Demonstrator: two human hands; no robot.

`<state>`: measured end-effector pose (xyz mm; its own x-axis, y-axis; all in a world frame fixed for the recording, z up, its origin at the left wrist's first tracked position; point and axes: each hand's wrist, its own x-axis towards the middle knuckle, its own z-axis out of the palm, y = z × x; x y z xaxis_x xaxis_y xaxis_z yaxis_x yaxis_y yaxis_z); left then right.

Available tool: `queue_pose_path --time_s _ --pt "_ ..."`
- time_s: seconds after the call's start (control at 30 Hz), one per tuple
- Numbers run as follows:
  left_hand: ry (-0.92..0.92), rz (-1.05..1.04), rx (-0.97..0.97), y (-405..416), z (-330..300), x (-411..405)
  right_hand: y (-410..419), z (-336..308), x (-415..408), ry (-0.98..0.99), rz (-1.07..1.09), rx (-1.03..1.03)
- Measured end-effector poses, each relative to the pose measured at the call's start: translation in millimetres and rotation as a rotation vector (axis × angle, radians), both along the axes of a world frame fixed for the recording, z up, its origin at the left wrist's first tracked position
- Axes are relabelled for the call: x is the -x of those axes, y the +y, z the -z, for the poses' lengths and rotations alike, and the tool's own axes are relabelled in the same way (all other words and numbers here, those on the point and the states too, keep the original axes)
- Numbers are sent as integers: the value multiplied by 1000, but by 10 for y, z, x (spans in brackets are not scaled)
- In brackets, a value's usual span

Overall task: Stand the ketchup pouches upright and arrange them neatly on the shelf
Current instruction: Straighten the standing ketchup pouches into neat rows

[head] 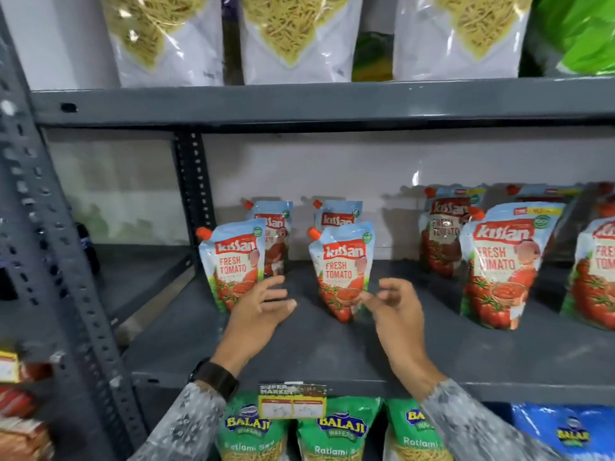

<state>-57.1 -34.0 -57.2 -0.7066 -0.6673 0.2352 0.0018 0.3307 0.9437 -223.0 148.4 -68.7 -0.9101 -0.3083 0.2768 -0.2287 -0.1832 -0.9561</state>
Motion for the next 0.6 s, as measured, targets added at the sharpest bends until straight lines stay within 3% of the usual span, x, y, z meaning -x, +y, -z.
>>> queue_pose_path --time_s 0.1,0.2,0.33,0.6 --pt "217 -261 -80 -244 34 -414 -151 -54 -343 60 -137 0" --pt "196 -476 -7 -466 -15 -613 -631 -134 -722 30 -435 -98" --pt "24 -296 -68 -623 -120 -607 -1345 -266 -891 -1 -525 -128" --pt "58 -124 -136 -682 -151 -551 -1600 -200 -760 78 -464 -199"
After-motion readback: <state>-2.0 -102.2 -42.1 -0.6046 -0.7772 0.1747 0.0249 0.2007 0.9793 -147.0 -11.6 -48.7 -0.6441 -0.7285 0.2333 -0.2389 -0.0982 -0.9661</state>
